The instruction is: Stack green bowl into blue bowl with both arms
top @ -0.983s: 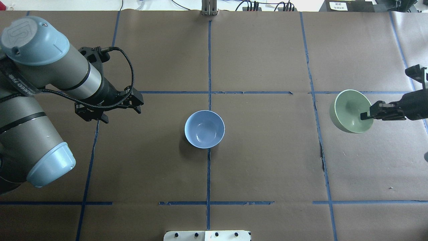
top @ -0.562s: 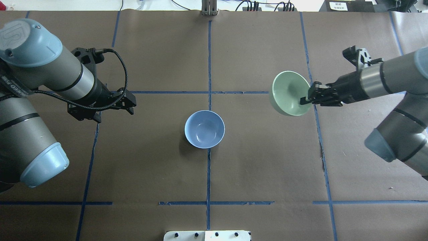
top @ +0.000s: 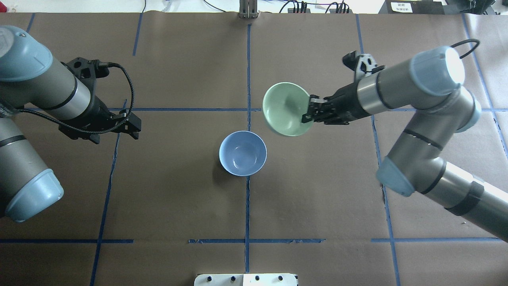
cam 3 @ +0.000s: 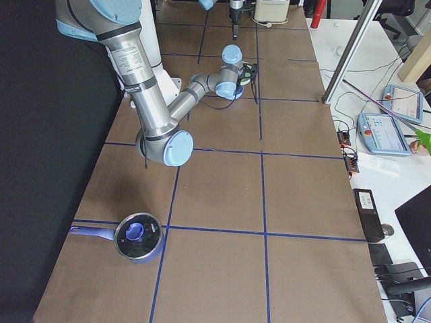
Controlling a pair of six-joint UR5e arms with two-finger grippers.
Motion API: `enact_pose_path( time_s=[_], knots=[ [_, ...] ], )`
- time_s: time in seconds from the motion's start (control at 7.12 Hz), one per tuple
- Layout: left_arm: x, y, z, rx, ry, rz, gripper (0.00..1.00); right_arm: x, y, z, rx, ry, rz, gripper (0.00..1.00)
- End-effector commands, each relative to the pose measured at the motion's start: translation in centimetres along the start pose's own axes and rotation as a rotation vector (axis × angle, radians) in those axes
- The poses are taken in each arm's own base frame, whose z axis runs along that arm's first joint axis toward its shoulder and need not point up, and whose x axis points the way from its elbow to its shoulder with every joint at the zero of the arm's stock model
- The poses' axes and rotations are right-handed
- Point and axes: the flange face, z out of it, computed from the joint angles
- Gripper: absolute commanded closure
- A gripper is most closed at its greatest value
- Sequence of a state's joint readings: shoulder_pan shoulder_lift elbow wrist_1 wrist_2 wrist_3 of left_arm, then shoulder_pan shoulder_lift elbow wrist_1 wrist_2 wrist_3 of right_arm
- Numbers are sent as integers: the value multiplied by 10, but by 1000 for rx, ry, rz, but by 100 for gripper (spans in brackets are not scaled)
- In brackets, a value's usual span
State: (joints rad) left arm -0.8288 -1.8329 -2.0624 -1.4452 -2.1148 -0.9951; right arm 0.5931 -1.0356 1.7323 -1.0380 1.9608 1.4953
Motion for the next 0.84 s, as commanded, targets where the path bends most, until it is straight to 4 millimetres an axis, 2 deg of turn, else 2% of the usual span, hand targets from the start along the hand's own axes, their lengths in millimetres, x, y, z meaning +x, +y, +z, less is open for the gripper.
enact_pose_path(
  time_s=[0.0, 0.14, 0.28, 0.56, 0.7],
  knots=[
    [-23, 1, 7, -6, -28, 16, 0, -23, 31, 24, 13, 48, -12, 99],
    [-38, 0, 17, -23, -56, 0, 0, -16, 34, 28, 6, 61, -10, 99],
    [-81, -23, -6, 11, -68, -78, 0, -9, 35, 32, 2, 80, -7, 99],
    [-128, -36, -13, 21, -105, -23, 0, -8, 34, 35, -1, 113, -6, 98],
    [-153, -41, -13, 21, -126, -10, 0, -12, 34, 35, 0, 110, 3, 46]
  ],
)
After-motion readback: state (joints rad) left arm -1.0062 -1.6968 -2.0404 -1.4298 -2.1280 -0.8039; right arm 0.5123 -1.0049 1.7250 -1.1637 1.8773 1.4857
